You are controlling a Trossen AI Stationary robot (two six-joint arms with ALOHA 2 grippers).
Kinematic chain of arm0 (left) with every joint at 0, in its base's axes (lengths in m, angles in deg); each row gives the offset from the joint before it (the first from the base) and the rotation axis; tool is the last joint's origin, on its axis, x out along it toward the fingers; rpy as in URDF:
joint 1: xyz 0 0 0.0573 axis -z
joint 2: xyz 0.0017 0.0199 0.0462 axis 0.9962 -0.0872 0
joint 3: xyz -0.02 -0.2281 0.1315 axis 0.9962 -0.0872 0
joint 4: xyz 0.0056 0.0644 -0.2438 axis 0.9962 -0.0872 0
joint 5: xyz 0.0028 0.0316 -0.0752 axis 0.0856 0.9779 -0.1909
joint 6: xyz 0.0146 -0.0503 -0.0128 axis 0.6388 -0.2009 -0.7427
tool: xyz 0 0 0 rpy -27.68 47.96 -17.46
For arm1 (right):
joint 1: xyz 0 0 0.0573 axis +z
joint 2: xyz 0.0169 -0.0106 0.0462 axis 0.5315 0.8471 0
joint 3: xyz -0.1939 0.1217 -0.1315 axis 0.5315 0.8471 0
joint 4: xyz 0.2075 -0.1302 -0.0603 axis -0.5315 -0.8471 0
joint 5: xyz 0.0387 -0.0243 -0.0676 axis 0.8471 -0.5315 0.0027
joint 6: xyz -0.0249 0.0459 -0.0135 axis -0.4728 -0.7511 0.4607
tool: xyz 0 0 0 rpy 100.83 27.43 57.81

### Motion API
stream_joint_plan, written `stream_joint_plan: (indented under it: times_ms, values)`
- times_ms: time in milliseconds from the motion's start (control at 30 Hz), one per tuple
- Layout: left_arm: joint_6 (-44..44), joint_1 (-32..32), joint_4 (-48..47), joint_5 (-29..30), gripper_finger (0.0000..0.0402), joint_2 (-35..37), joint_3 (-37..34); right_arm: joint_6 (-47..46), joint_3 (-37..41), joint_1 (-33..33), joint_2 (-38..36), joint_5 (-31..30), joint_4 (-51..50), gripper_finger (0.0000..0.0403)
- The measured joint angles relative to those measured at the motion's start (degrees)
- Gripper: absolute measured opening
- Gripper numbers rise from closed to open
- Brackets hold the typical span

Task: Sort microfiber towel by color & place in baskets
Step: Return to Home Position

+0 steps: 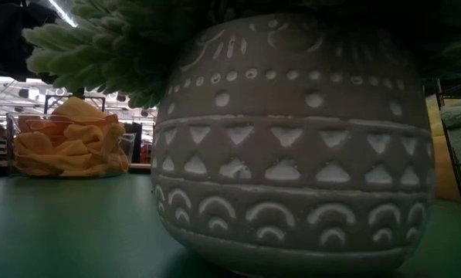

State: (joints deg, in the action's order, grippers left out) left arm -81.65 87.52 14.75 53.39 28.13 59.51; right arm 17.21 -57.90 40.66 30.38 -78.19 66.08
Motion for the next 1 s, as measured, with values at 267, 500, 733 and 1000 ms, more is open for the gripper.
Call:
stream_joint_plan:
  times_ms: [267, 500, 733, 1000]
  values:
    - [0.0, 0.0, 0.0, 0.0, 0.0089, 0.0, 0.0, 0.11, 0.0, -4.44, 0.0, 2.62, -0.71, 0.0143]
    - [-0.01, 0.01, 0.0, 0.0, 0.0089, 0.0, 0.0, -3.21, 0.0, -13.6, 0.02, 11.18, -2.16, 0.0143]
    - [0.0, 0.01, 0.0, 0.0, 0.0089, 0.0, 0.0, -4.89, 0.0, -16.09, 0.02, 13.32, -2.62, 0.0143]
    - [-0.02, 0.0, 0.0, 0.0, 0.0089, 0.0, 0.0, -5.55, 0.0, -16.09, 0.02, 13.72, -2.68, 0.0143]
